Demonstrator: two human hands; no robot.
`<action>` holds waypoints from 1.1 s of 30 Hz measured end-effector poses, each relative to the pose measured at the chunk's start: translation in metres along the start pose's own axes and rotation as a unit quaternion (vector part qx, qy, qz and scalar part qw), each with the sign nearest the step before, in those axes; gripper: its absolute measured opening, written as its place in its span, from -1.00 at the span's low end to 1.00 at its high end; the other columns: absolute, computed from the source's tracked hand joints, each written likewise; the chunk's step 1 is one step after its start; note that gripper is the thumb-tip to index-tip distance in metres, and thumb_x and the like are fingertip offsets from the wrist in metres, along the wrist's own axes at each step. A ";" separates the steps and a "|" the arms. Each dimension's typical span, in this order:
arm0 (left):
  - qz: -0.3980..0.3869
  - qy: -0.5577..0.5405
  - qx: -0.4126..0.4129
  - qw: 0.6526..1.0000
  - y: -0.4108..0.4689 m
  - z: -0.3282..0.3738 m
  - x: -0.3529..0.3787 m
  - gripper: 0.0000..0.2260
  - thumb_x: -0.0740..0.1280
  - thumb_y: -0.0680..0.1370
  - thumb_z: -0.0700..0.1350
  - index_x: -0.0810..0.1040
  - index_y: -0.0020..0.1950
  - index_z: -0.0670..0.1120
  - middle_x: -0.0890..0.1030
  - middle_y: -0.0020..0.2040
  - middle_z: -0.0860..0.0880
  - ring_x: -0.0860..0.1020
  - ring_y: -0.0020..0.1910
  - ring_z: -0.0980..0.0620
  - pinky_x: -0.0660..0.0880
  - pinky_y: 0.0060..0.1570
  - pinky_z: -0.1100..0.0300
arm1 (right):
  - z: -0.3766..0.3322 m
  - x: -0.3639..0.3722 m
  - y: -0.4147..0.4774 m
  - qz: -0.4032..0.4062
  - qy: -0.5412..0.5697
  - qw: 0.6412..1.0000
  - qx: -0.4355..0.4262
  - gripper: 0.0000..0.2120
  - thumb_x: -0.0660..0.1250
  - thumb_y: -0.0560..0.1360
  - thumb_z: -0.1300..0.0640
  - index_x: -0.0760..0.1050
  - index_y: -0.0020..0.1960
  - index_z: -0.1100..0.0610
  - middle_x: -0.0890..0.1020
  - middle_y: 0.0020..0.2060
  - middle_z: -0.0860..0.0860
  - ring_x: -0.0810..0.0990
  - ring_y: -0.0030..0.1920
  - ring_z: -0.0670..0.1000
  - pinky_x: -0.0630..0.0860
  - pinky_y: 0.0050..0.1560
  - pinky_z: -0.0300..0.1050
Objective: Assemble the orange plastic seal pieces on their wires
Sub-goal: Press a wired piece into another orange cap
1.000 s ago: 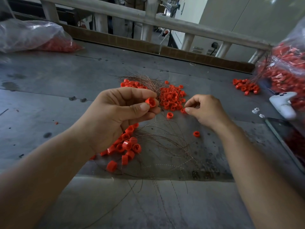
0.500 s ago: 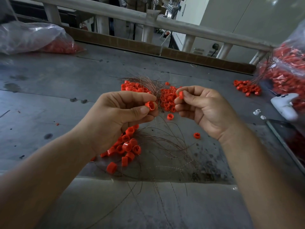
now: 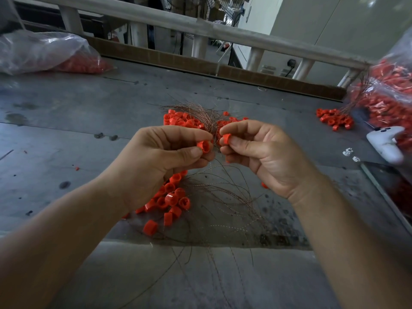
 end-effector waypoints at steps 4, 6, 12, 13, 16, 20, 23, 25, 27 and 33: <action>-0.003 0.009 0.007 1.000 0.000 0.001 0.000 -0.77 0.31 0.27 -0.29 0.69 -0.19 -0.09 0.69 -0.25 -0.07 0.66 -0.24 0.06 0.54 -0.26 0.35 | -0.001 0.002 -0.002 0.010 -0.056 0.998 -0.013 -0.85 0.27 0.43 0.31 0.55 -0.16 0.10 0.65 -0.36 -0.01 0.64 -0.33 -0.06 0.54 -0.36 -0.25; -0.006 0.016 0.011 1.000 0.000 0.001 0.001 -0.77 0.32 0.26 -0.27 0.70 -0.20 -0.06 0.69 -0.25 -0.06 0.66 -0.23 0.06 0.54 -0.25 0.35 | -0.001 0.003 -0.003 0.011 -0.080 0.997 -0.019 -0.81 0.24 0.47 0.33 0.56 -0.16 0.09 0.65 -0.36 0.00 0.64 -0.34 -0.05 0.54 -0.37 -0.25; -0.010 0.035 0.015 0.999 0.000 0.001 0.001 -0.78 0.33 0.25 -0.25 0.70 -0.20 -0.05 0.69 -0.22 -0.05 0.66 -0.20 0.06 0.54 -0.23 0.34 | -0.001 0.006 -0.003 -0.001 -0.088 0.996 -0.031 -0.86 0.33 0.31 0.16 0.55 -0.14 0.09 0.63 -0.32 -0.02 0.63 -0.27 -0.07 0.55 -0.25 -0.26; -0.007 0.035 0.015 0.999 0.001 0.000 0.000 -0.79 0.33 0.25 -0.25 0.68 -0.19 -0.08 0.69 -0.22 -0.06 0.66 -0.21 0.05 0.54 -0.24 0.34 | -0.002 0.007 -0.003 0.004 -0.105 0.993 -0.043 -0.86 0.33 0.31 0.17 0.54 -0.13 0.08 0.63 -0.31 -0.02 0.63 -0.27 -0.07 0.55 -0.24 -0.26; 0.009 0.036 0.017 0.999 0.001 -0.001 -0.001 -0.79 0.33 0.25 -0.26 0.61 -0.15 -0.13 0.68 -0.25 -0.07 0.66 -0.24 0.05 0.55 -0.26 0.34 | -0.005 0.010 -0.004 0.032 -0.144 0.985 -0.085 -0.82 0.36 0.28 0.15 0.51 -0.12 0.07 0.62 -0.30 -0.04 0.63 -0.27 -0.08 0.54 -0.22 -0.28; 0.008 0.068 0.025 0.997 0.000 0.000 -0.001 -0.83 0.35 0.24 -0.21 0.68 -0.26 -0.04 0.68 -0.27 -0.05 0.65 -0.25 0.07 0.53 -0.24 0.36 | -0.010 0.019 -0.008 0.040 -0.220 0.961 -0.160 -0.84 0.38 0.29 0.14 0.54 -0.14 -0.01 0.62 -0.28 -0.13 0.61 -0.21 -0.18 0.51 -0.16 -0.34; 0.016 0.073 0.029 0.997 0.000 0.000 -0.002 -0.82 0.36 0.22 -0.18 0.68 -0.25 0.01 0.68 -0.27 -0.04 0.65 -0.26 0.08 0.53 -0.25 0.37 | -0.008 0.019 -0.009 0.059 -0.236 0.954 -0.175 -0.78 0.43 0.30 0.23 0.53 -0.12 -0.02 0.62 -0.25 -0.10 0.62 -0.20 -0.15 0.54 -0.14 -0.32; 0.017 0.080 0.030 0.996 0.000 0.000 -0.002 -0.81 0.37 0.21 -0.16 0.68 -0.25 0.02 0.68 -0.27 -0.04 0.65 -0.27 0.07 0.54 -0.25 0.36 | -0.008 0.020 -0.010 0.065 -0.240 0.951 -0.183 -0.78 0.44 0.30 0.25 0.54 -0.13 0.01 0.62 -0.25 -0.10 0.64 -0.21 -0.12 0.55 -0.15 -0.30; 0.020 0.083 0.030 0.996 0.001 -0.001 -0.002 -0.81 0.37 0.20 -0.15 0.68 -0.25 0.04 0.68 -0.28 -0.04 0.66 -0.27 0.06 0.54 -0.25 0.36 | -0.009 0.022 -0.012 0.065 -0.255 0.944 -0.197 -0.80 0.44 0.29 0.20 0.55 -0.12 0.00 0.63 -0.23 -0.10 0.64 -0.19 -0.11 0.55 -0.14 -0.29; 0.039 0.079 0.025 0.996 0.002 -0.002 -0.004 -0.85 0.38 0.20 -0.18 0.67 -0.29 0.00 0.68 -0.29 -0.06 0.66 -0.29 0.05 0.54 -0.27 0.36 | -0.009 0.021 -0.012 0.087 -0.283 0.929 -0.222 -0.73 0.45 0.30 0.22 0.56 -0.02 0.03 0.62 -0.20 -0.14 0.65 -0.15 -0.12 0.57 -0.10 -0.26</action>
Point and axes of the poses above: each hand's wrist, its own y-axis towards the middle knuckle, its own x-axis out of the palm, z = x × y, the point moved 5 cm from there along y, towards the middle knuckle
